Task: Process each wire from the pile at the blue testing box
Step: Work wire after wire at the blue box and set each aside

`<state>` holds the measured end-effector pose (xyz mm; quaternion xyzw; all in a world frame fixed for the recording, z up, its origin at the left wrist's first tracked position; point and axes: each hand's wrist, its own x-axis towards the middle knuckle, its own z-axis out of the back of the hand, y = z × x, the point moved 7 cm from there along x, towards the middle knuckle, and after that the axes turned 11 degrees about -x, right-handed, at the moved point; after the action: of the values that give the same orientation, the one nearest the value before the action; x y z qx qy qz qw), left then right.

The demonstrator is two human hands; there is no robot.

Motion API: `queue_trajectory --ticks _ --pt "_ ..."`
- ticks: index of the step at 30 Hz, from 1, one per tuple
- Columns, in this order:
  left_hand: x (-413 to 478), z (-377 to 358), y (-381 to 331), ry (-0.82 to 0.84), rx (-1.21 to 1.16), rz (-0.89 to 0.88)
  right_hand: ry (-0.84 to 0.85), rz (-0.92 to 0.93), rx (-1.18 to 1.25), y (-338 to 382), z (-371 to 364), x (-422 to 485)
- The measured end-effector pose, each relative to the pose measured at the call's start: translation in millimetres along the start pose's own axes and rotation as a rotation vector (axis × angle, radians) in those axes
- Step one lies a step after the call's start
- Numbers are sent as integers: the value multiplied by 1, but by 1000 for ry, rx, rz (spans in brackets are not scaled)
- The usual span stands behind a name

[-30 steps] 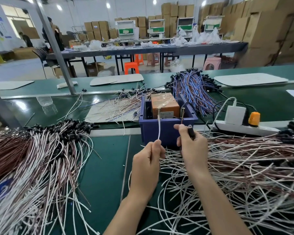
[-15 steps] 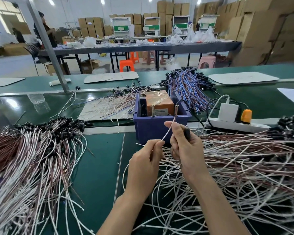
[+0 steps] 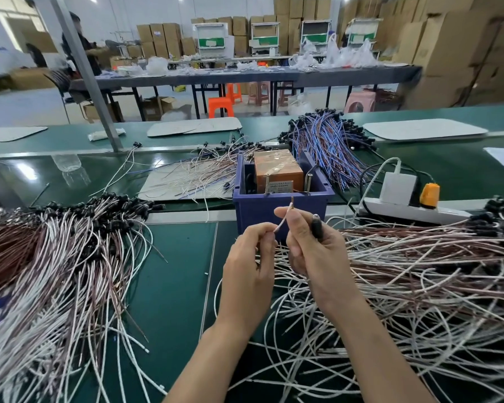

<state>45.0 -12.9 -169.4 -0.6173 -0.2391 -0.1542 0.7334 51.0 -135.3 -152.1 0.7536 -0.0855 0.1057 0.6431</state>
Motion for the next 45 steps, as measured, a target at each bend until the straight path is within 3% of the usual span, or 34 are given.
queue_trajectory --ticks 9,16,26,30,36,42,45 --pt "-3 1 -19 -3 31 -125 -81 -106 296 -8 6 0" --pt "-2 4 -17 -41 38 -104 -117 -176 418 -15 5 1" --pt "7 16 -7 -166 -8 -17 147 -268 607 -16 -24 -6" --pt "14 41 7 -329 -74 105 284 -247 659 -12 -31 -10" --pt "13 49 9 -305 -57 106 -12 -328 511 -31 -3 0" --pt "9 38 14 -255 -48 123 -219 -304 -138 -39 23 4" --pt "8 37 12 -260 -47 122 -256 -253 -341 -37 26 3"
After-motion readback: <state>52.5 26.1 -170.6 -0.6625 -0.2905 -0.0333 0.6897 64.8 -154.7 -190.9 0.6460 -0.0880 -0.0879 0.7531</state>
